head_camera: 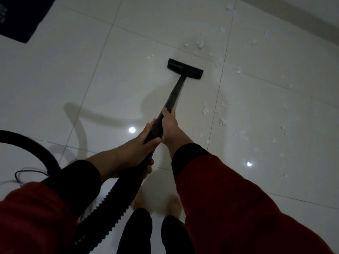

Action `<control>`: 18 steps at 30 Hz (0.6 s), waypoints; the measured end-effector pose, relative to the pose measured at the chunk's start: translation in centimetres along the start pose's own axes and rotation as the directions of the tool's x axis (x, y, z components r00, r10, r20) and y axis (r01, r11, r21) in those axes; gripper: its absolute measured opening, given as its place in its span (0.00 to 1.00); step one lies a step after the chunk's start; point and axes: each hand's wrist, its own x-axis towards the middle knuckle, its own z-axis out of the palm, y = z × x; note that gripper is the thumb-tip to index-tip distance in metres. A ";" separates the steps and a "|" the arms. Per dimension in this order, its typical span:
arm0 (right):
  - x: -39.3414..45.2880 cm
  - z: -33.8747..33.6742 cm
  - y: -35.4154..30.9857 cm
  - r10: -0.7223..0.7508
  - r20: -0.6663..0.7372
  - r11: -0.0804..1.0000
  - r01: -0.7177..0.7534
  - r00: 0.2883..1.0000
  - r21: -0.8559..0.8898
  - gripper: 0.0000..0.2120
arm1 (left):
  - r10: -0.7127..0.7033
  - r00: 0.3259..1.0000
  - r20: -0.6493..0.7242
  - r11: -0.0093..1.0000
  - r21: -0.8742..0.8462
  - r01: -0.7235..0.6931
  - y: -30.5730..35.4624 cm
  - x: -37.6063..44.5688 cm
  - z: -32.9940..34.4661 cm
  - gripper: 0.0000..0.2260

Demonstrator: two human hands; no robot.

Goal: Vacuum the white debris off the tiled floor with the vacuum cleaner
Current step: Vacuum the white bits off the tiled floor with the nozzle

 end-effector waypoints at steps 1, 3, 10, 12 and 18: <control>0.4 0.2 -0.4 -0.009 0.000 1.000 0.009 1.000 -0.018 0.24 | 0.003 1.000 0.014 1.000 0.001 -0.003 0.5 0.5 -0.2 0.27; 1.2 0.5 -1.3 -0.023 -0.004 0.999 0.023 1.000 -0.042 0.25 | -0.002 0.999 0.040 1.000 0.003 0.002 1.2 1.5 -0.5 0.26; 4.4 0.8 -5.4 -0.026 -0.005 0.998 0.026 1.000 -0.054 0.26 | -0.017 0.999 0.040 1.000 -0.003 0.017 5.2 4.9 -0.6 0.26; 5.1 0.9 -7.2 -0.024 0.004 0.997 0.024 1.000 -0.067 0.25 | -0.015 0.999 0.029 1.000 -0.004 0.015 6.7 5.8 -0.6 0.25; 8.0 1.3 -13.1 -0.020 0.009 0.995 0.021 1.000 -0.102 0.25 | -0.002 1.000 -0.004 0.998 -0.059 0.002 12.0 8.9 0.4 0.25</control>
